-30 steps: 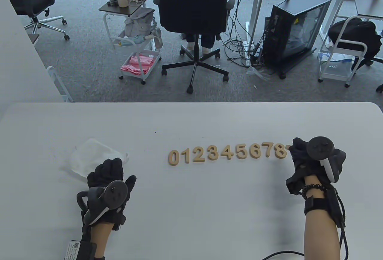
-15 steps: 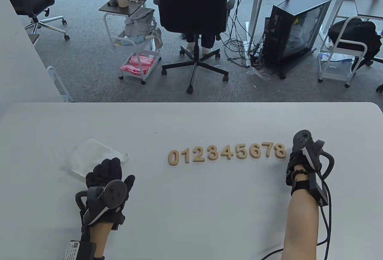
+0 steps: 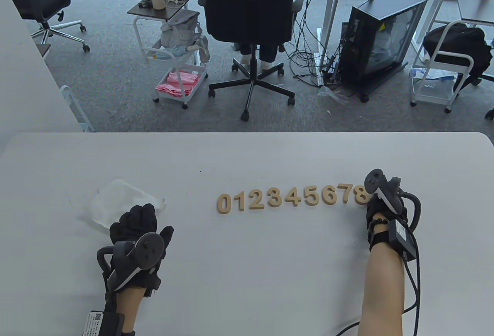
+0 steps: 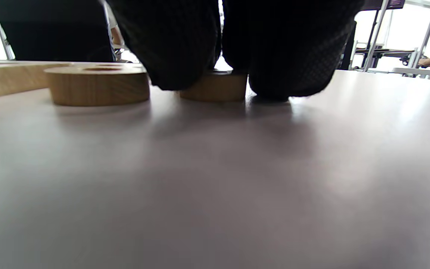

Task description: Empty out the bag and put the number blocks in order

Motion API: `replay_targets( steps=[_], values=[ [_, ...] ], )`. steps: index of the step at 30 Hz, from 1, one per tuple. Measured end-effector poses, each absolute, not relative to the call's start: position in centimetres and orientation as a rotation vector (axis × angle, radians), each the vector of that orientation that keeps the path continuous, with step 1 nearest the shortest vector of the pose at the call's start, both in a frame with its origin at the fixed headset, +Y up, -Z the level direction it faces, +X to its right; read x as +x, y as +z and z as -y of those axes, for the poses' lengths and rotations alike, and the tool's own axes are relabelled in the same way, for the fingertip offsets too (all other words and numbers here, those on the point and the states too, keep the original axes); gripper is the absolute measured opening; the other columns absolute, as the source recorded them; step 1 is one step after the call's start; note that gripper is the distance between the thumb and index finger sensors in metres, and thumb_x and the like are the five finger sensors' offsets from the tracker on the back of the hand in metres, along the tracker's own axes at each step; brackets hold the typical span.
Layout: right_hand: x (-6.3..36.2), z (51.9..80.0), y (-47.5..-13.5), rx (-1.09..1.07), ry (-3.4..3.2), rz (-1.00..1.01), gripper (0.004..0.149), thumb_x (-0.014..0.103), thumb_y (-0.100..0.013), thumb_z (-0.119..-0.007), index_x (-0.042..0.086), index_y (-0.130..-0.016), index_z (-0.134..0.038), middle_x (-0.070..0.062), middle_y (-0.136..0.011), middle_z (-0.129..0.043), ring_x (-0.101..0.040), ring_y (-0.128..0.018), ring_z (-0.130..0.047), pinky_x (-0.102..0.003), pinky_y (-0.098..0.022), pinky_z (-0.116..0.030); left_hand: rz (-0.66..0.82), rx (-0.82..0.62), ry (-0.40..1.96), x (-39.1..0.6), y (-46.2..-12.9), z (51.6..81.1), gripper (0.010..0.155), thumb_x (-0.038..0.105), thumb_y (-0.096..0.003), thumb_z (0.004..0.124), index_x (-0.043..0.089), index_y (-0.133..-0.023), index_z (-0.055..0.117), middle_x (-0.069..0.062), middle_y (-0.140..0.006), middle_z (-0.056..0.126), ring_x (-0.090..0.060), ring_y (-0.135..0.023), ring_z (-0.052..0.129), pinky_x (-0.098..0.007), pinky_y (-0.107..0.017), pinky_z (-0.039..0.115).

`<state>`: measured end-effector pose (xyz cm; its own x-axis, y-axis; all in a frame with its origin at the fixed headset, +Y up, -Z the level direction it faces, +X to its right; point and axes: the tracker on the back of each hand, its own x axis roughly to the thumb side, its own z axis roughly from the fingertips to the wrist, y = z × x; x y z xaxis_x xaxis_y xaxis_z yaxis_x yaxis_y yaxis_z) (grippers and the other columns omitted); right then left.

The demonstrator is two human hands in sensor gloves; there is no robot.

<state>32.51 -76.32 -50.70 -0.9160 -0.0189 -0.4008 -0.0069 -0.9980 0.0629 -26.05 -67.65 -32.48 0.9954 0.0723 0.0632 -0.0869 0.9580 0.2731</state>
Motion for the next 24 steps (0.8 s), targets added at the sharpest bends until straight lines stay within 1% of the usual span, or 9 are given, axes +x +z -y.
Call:
replay_targets(
  steps=[3,5,9,13,19,24],
  values=[
    [32.8,76.2,-50.5,0.669,-3.111,0.141,0.056,0.021,-0.047,-0.086,0.014,-0.101,-0.070,-0.021,-0.104,-0.067,-0.040,-0.081,-0.090,-0.045,-0.062,-0.085,0.052,0.278,0.082,-26.0,-32.5,67.6,0.078,0.052,-0.0535,0.067,0.000,-0.110,0.054,-0.034,-0.108,0.057,-0.062,-0.094,0.069,-0.080,-0.064,0.052],
    [33.1,75.9,-50.2,0.695,-3.142,0.121,0.058,0.020,-0.048,-0.084,0.015,-0.102,-0.066,-0.022,-0.105,-0.065,-0.039,-0.082,-0.091,-0.045,-0.062,-0.085,0.054,0.276,0.082,-26.0,-32.5,67.7,0.077,0.052,-0.0536,0.067,0.001,-0.110,0.054,-0.034,-0.108,0.057,-0.062,-0.094,0.069,-0.080,-0.064,0.052],
    [33.4,75.0,-49.2,0.701,-3.150,0.073,0.060,0.022,-0.050,-0.080,0.011,-0.105,-0.060,-0.024,-0.106,-0.062,-0.041,-0.085,-0.087,-0.049,-0.064,-0.082,0.065,0.266,0.080,-25.9,-32.5,67.7,0.077,0.052,-0.0536,0.067,0.001,-0.110,0.054,-0.034,-0.108,0.057,-0.062,-0.095,0.069,-0.080,-0.064,0.052],
    [33.4,73.4,-47.1,0.685,-3.217,-0.002,0.060,0.025,-0.052,-0.077,0.009,-0.106,-0.058,-0.026,-0.107,-0.060,-0.043,-0.088,-0.084,-0.052,-0.065,-0.080,0.095,0.243,0.073,-25.4,-32.6,68.0,0.078,0.053,-0.0536,0.067,0.001,-0.110,0.054,-0.034,-0.109,0.057,-0.062,-0.095,0.068,-0.080,-0.064,0.053],
    [31.4,71.1,-43.3,0.518,-3.279,-0.081,0.062,0.032,-0.053,-0.075,0.009,-0.107,-0.057,-0.026,-0.107,-0.059,-0.047,-0.090,-0.081,-0.055,-0.066,-0.077,0.139,0.205,0.072,-24.4,-32.6,68.3,0.078,0.053,-0.0534,0.067,0.001,-0.110,0.054,-0.033,-0.110,0.056,-0.063,-0.096,0.067,-0.080,-0.064,0.053],
    [27.9,70.0,-39.4,0.295,-3.335,-0.095,0.064,0.036,-0.053,-0.075,0.008,-0.108,-0.057,-0.028,-0.109,-0.057,-0.052,-0.092,-0.075,-0.060,-0.067,-0.073,0.182,0.156,0.086,-23.7,-32.7,68.9,0.079,0.054,-0.0535,0.067,0.002,-0.111,0.052,-0.033,-0.111,0.052,-0.065,-0.098,0.062,-0.080,-0.064,0.051]
  ],
)
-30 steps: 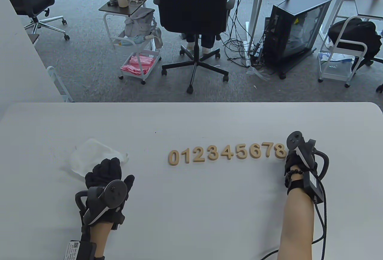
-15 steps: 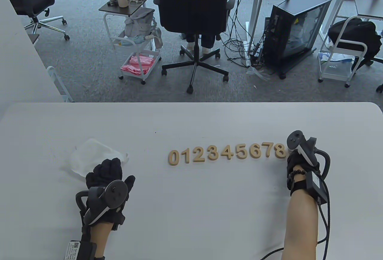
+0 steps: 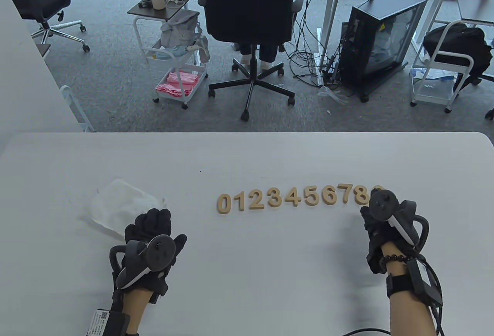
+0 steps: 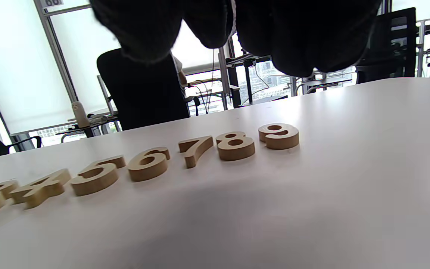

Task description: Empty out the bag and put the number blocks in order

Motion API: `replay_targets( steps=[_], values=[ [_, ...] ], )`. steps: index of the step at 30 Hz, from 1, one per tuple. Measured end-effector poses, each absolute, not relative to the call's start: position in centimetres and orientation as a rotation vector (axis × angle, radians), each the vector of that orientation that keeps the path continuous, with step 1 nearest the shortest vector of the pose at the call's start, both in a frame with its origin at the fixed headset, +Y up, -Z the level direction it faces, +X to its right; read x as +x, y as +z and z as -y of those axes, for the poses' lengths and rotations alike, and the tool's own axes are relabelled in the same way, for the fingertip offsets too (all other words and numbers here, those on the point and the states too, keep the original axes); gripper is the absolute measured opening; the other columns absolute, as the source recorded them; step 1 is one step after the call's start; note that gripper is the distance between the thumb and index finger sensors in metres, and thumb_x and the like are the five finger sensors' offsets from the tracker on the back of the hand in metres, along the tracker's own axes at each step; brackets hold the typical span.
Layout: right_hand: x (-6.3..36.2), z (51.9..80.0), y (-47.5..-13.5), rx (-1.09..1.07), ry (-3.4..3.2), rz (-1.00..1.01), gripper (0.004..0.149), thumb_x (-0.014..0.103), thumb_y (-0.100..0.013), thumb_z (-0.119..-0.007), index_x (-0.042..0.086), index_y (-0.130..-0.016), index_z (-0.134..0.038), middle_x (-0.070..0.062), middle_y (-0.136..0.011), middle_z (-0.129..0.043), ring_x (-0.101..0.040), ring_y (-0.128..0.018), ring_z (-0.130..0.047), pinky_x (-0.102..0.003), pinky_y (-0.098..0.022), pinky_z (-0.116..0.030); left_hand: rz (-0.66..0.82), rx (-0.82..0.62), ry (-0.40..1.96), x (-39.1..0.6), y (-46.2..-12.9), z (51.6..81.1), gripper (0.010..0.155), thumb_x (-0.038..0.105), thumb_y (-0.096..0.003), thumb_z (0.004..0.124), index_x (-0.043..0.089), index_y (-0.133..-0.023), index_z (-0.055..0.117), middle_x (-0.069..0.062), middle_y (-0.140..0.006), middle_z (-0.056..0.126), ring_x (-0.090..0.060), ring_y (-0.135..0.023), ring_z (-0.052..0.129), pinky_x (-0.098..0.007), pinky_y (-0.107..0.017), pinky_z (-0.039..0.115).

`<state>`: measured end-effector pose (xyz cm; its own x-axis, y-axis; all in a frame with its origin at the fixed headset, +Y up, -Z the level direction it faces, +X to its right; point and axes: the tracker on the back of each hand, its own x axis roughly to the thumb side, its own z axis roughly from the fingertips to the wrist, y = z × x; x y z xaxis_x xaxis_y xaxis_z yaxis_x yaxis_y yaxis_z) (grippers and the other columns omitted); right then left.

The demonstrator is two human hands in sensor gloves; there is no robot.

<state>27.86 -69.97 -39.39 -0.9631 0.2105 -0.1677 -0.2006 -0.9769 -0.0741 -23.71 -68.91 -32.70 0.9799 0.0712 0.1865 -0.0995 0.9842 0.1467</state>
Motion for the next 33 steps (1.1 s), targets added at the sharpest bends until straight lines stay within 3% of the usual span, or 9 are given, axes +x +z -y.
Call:
replay_targets(
  steps=[7,17,22,33],
  values=[
    [23.0,69.6,-35.2,-0.046,2.888,0.117,0.064,0.038,-0.053,-0.074,0.010,-0.109,-0.057,-0.028,-0.110,-0.055,-0.056,-0.094,-0.069,-0.063,-0.069,-0.068,0.240,0.046,0.074,-22.6,-33.0,70.0,0.082,0.056,-0.0541,0.065,0.005,-0.115,0.044,-0.033,-0.115,0.043,-0.071,-0.100,0.050,-0.082,-0.064,0.047],
    [17.3,71.5,-32.5,0.180,2.985,0.149,0.070,0.045,-0.052,-0.074,0.014,-0.111,-0.052,-0.027,-0.115,-0.043,-0.058,-0.102,-0.047,-0.068,-0.073,-0.054,0.283,-0.050,-0.008,-21.5,-33.6,71.3,0.089,0.059,-0.0550,0.062,0.009,-0.117,0.023,-0.036,-0.115,0.020,-0.076,-0.099,0.030,-0.085,-0.064,0.037],
    [16.9,72.5,-32.5,0.251,3.051,0.112,0.074,0.047,-0.051,-0.073,0.015,-0.112,-0.047,-0.026,-0.117,-0.034,-0.058,-0.103,-0.038,-0.070,-0.073,-0.048,0.276,-0.061,-0.032,-21.3,-33.7,71.7,0.089,0.059,-0.0552,0.061,0.009,-0.117,0.021,-0.036,-0.115,0.018,-0.077,-0.099,0.028,-0.085,-0.064,0.036],
    [17.6,72.3,-32.3,0.232,3.004,0.158,0.073,0.046,-0.051,-0.073,0.015,-0.112,-0.047,-0.026,-0.116,-0.035,-0.059,-0.102,-0.039,-0.070,-0.073,-0.048,0.250,-0.026,-0.042,-21.5,-33.8,71.5,0.088,0.059,-0.0551,0.062,0.010,-0.117,0.024,-0.036,-0.116,0.021,-0.076,-0.099,0.031,-0.085,-0.063,0.037]
  ],
)
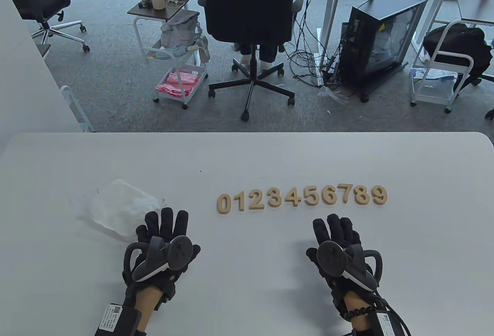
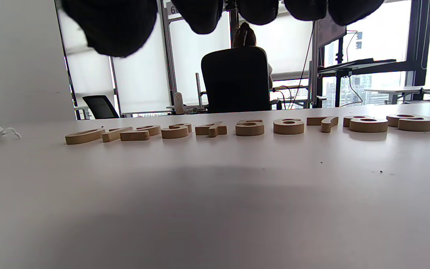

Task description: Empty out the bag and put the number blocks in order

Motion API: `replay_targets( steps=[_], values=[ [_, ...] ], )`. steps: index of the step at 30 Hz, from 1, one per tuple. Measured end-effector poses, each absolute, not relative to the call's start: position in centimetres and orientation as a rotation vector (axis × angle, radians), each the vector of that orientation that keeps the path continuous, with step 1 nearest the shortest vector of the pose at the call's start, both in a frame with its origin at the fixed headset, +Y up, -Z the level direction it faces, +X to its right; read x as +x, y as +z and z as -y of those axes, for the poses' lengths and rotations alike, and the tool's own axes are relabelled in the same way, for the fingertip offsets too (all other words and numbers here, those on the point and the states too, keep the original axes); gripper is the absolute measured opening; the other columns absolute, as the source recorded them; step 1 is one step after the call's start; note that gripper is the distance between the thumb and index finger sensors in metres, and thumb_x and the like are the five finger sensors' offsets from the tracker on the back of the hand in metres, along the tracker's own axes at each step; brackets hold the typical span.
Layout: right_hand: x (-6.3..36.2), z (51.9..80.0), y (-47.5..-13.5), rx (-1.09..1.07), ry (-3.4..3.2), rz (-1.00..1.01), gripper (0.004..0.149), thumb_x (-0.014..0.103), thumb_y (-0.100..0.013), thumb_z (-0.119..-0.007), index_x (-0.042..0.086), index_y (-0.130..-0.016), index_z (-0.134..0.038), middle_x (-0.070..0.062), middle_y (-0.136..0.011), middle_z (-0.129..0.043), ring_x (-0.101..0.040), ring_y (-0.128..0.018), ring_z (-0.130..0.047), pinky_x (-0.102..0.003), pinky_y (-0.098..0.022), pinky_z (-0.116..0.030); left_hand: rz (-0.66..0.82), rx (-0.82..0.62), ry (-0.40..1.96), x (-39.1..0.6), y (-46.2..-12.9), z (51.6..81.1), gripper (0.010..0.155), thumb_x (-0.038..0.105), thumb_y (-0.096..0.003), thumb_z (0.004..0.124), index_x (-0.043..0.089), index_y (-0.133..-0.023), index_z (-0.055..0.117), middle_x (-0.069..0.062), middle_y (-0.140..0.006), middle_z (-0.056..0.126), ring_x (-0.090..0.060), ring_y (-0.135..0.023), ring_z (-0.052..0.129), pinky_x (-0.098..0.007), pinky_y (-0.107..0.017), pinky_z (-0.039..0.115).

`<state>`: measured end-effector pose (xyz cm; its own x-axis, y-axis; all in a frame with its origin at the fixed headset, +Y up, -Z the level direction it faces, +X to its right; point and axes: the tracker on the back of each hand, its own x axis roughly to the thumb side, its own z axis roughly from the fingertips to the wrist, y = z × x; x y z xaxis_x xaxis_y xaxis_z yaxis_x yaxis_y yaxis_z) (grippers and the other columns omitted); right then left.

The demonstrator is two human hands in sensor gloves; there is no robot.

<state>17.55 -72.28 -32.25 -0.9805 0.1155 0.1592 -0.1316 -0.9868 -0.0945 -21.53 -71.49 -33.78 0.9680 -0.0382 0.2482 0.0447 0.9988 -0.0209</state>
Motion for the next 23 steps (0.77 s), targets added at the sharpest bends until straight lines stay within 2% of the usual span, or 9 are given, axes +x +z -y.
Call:
replay_targets(
  steps=[23],
  values=[
    [17.77,72.56,-32.68,0.260,2.926,0.159,0.072,0.045,-0.052,-0.073,0.014,-0.112,-0.047,-0.028,-0.116,-0.035,-0.061,-0.101,-0.041,-0.070,-0.072,-0.049,0.200,0.010,-0.048,-22.49,-33.59,71.07,0.086,0.058,-0.0549,0.063,0.009,-0.117,0.028,-0.035,-0.116,0.026,-0.075,-0.100,0.036,-0.085,-0.063,0.038]
  ],
)
